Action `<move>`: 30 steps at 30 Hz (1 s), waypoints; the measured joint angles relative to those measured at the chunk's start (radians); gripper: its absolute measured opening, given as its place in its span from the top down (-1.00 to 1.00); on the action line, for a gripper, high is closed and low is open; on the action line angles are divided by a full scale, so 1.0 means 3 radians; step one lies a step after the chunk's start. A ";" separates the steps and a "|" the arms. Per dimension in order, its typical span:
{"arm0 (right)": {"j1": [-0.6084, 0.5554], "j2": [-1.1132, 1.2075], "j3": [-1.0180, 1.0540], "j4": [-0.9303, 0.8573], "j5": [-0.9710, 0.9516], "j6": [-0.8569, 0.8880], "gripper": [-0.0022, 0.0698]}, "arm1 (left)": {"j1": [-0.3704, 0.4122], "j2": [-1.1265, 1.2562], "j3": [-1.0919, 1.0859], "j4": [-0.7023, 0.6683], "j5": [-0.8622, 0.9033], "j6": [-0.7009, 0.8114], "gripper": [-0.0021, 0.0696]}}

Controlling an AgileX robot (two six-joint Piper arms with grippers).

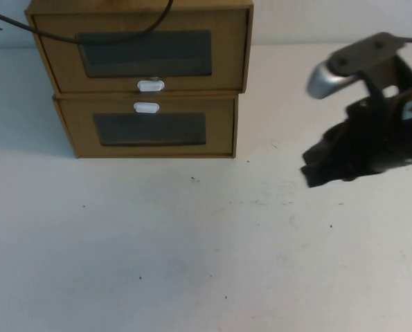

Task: Open the shoe box
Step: 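Pull the top drawer of the cardboard box fully open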

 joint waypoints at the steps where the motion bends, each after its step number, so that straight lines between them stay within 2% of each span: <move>1: 0.0145 0.0135 -0.0131 -0.0213 -0.0020 0.0089 0.98 | 0.0000 0.0000 0.0000 0.0000 0.0000 0.0000 0.96; 6: 0.0674 0.0614 -0.0510 -0.1355 -0.0250 0.0543 0.98 | 0.0000 0.0000 0.0000 0.0000 0.0000 0.0000 0.96; 11: 0.1109 0.0932 -0.0582 -0.2535 -0.0649 0.0865 0.98 | 0.0000 0.0000 0.0000 0.0000 0.0000 0.0000 0.96; 13: 0.1260 0.1068 -0.0589 -0.3189 -0.0800 0.1126 0.98 | 0.0000 0.0000 0.0000 0.0000 0.0000 0.0000 0.96; 19: 0.1445 0.1429 -0.0591 -0.5291 -0.1012 0.2358 0.98 | 0.0000 0.0000 0.0000 0.0000 0.0000 -0.0006 0.96; 22: 0.1452 0.1526 -0.0591 -0.5998 -0.1106 0.2832 0.94 | 0.0000 0.0000 0.0000 0.0000 0.0000 -0.0006 0.96; 26: 0.1457 0.1616 -0.0714 -0.6298 -0.1256 0.3007 0.74 | 0.0000 0.0000 -0.0001 -0.0006 0.0000 -0.0025 0.96; 30: 0.1465 0.1776 -0.0978 -0.6359 -0.1190 0.3046 0.27 | 0.0000 0.0000 -0.0001 -0.0006 0.0000 -0.0032 0.96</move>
